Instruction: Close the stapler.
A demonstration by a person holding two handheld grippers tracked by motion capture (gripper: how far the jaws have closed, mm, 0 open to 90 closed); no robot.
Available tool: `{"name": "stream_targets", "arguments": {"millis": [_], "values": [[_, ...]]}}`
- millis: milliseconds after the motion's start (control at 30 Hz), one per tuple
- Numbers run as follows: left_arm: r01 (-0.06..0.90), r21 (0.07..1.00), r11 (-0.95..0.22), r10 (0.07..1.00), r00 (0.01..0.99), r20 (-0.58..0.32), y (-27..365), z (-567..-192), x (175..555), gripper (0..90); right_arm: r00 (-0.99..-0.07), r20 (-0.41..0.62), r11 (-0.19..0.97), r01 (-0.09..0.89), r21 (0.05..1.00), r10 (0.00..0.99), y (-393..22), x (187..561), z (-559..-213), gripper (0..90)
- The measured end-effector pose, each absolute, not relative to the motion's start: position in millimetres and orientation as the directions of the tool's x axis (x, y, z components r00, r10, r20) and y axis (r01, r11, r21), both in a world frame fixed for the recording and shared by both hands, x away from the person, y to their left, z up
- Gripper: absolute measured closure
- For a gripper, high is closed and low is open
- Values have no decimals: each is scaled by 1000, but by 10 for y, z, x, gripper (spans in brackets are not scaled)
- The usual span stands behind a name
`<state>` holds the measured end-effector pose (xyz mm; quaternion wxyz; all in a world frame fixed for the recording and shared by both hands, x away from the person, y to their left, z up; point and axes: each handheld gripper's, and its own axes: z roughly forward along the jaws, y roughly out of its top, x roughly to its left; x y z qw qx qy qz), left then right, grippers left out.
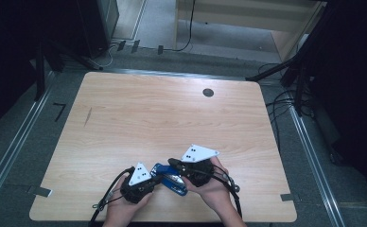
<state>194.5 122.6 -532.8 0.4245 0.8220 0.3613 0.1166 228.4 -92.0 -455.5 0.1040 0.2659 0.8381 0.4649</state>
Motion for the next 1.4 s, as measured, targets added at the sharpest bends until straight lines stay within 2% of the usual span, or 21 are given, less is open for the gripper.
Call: {"name": "stream_targets", "arguments": {"millis": [1100,1400], "values": [[490,782,-386,684,721,-114,1232,-5330,1933,900,-818,120,419,407,811,562,-1202,2097,-4917,900],[492,780,-386,684,721,-116,1236,-5332,1927,900,-817,124,417,410,811,563,-1258,2050,-4925,900]]}}
